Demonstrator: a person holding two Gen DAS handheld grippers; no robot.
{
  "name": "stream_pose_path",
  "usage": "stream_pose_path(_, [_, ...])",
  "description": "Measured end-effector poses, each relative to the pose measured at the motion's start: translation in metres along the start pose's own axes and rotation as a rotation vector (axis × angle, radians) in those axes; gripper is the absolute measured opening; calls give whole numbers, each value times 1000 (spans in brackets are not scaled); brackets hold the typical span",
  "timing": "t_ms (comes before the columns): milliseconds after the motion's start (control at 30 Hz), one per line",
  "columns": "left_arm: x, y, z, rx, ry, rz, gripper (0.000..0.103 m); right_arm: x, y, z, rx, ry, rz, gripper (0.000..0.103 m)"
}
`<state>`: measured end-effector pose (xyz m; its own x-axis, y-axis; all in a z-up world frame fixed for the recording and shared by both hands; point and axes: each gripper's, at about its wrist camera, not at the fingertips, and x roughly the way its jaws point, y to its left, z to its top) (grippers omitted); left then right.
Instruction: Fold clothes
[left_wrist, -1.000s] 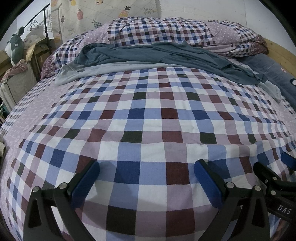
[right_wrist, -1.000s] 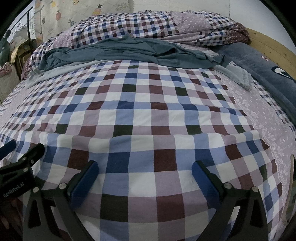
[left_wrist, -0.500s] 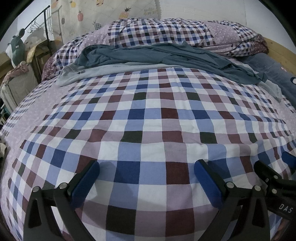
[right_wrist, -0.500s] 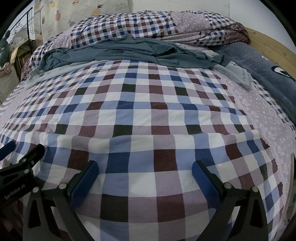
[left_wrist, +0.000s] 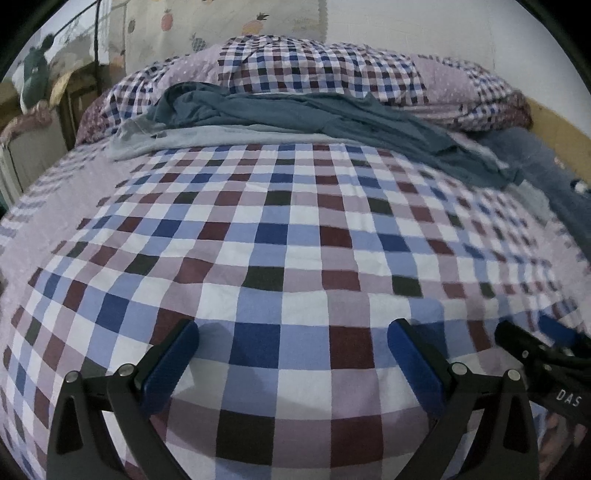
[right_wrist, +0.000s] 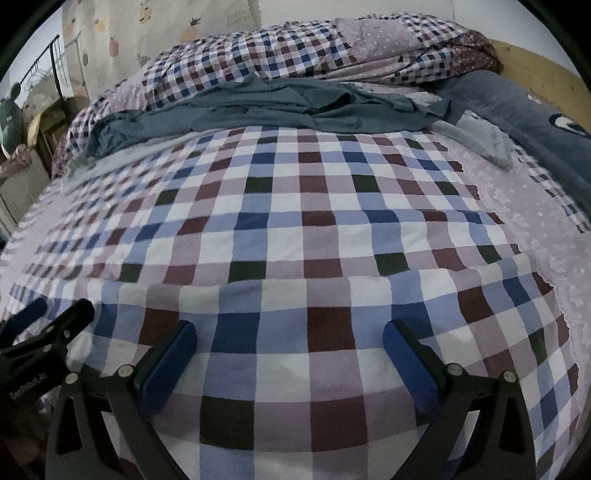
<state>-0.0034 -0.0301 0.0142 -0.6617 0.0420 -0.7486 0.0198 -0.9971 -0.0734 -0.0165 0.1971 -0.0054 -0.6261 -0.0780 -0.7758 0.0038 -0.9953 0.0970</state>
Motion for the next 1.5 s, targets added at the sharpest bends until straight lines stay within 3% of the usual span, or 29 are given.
stream_pose_path(200, [-19, 16, 19, -119, -44, -85, 103, -21, -12, 16, 10, -96, 35, 103])
stream_pose_path(333, [-35, 22, 29, -139, -97, -108, 103, -31, -15, 33, -3, -152, 36, 103])
stream_pose_path(467, [-47, 33, 38, -152, -145, -101, 103, -28, -15, 62, -34, -174, 33, 102])
stream_pose_path(567, [-53, 49, 40, -196, -195, -47, 103, -22, -7, 87, -87, -197, 30, 100])
stream_pose_path(700, [-44, 68, 40, -264, -166, -42, 103, 4, 5, 123, -151, -195, 19, 97])
stream_pose_path(967, [-31, 81, 36, -294, -130, -4, 103, 90, 13, 179, -243, -123, -45, 76])
stream_pose_path(1200, [-23, 88, 38, -319, -114, -20, 103, 151, 10, 203, -288, -63, -96, 68])
stream_pose_path(1367, [-18, 86, 38, -293, -94, -2, 103, 172, 12, 219, -308, -70, -108, 66])
stream_pose_path(1500, [-17, 85, 37, -287, -84, -7, 103, 180, 14, 228, -311, -64, -104, 59])
